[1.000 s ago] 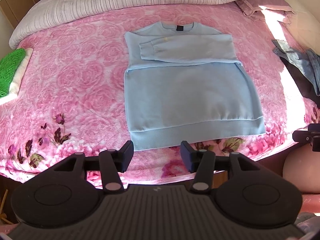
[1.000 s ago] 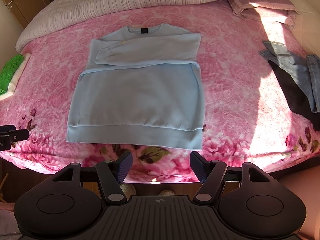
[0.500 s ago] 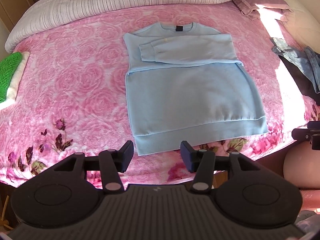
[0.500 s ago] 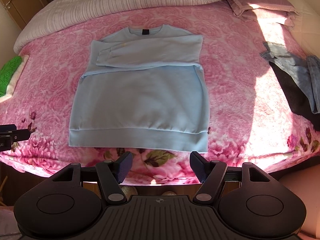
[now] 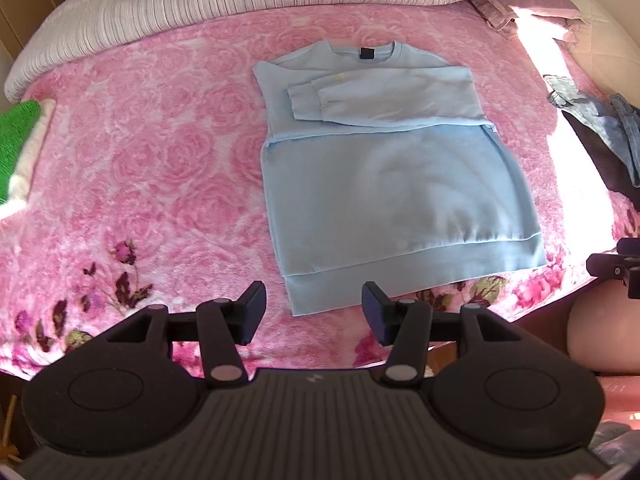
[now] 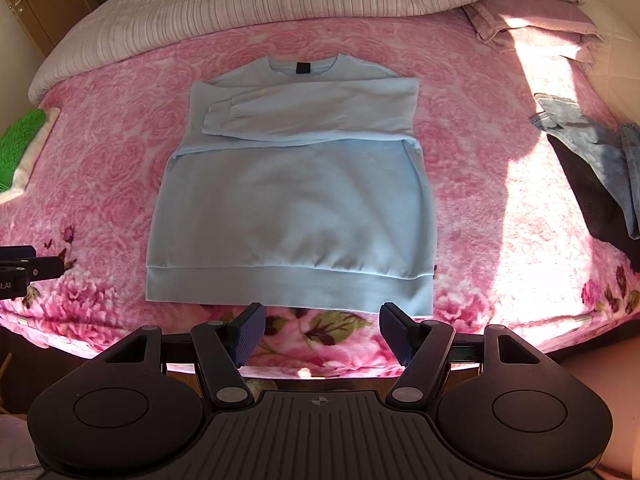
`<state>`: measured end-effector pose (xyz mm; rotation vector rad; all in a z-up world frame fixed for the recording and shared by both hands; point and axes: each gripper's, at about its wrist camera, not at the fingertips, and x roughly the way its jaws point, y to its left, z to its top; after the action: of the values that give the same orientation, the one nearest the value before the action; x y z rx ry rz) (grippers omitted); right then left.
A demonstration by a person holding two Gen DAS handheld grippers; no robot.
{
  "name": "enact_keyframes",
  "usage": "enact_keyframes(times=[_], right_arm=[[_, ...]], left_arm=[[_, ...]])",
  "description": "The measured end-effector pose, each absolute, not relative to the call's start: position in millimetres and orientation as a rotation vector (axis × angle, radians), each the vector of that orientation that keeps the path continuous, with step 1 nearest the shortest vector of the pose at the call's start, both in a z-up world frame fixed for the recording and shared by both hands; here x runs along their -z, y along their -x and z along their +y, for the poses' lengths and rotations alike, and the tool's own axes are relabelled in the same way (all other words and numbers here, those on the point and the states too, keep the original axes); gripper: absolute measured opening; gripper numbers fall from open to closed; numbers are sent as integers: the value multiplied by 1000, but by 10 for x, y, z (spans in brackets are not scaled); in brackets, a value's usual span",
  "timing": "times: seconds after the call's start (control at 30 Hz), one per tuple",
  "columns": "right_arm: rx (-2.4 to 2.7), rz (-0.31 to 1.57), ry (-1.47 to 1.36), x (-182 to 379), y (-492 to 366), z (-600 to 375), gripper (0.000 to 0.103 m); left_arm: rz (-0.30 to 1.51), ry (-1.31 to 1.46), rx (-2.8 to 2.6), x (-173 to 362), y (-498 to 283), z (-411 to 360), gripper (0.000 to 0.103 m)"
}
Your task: Fold clothes
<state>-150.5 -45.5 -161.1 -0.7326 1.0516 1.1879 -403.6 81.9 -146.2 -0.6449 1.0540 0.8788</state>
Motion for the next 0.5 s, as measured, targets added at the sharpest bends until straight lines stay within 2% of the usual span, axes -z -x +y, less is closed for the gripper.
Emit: enact_keyframes(times=[0.37,0.5], right_arm=[[-1037,1098,622,1779,808,-570,67],[-1040,1134,622,1928,479,-518,67]], left_arm=[[946,835,-889,1816,4293,1084,48],[915,908,-927,2024,4321,1139,45]])
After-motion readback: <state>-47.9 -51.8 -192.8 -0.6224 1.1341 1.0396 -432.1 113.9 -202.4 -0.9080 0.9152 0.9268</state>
